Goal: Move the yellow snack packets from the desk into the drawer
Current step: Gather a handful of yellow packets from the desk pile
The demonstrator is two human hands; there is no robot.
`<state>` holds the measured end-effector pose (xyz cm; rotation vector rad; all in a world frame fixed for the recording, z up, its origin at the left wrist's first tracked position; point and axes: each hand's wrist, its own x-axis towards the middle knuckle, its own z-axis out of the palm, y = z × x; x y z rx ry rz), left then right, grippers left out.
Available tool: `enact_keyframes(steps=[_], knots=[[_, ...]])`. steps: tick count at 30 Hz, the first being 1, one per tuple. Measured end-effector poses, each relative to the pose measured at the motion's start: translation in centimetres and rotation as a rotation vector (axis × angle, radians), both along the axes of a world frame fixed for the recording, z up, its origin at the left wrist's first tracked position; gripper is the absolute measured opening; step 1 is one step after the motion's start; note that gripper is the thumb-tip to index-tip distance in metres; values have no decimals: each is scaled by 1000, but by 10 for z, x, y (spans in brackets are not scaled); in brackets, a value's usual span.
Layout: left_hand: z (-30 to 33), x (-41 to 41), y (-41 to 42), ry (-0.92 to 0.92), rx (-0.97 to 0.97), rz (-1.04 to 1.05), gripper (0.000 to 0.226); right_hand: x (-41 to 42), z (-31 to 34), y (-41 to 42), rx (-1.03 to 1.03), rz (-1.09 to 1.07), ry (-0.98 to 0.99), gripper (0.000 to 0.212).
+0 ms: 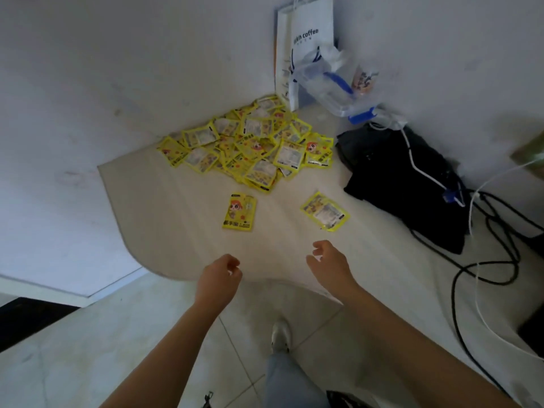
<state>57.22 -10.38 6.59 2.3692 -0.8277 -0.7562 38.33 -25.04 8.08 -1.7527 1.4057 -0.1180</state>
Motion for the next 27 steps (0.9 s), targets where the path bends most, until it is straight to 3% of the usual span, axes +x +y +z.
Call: enact_keyframes(steps=[6, 12, 21, 27], knots=[[-6, 30, -63, -10, 84, 40, 20, 34, -1, -87, -78, 119, 101, 46], [-10, 59, -103, -100, 128, 94, 27, 45, -15, -137, -185, 245, 340, 46], [-22, 77, -145, -132, 173, 154, 49, 44, -30, -159, -128, 199, 516, 55], [-28, 88, -161, -197, 279, 0, 53, 49, -31, -164, -101, 167, 553, 57]])
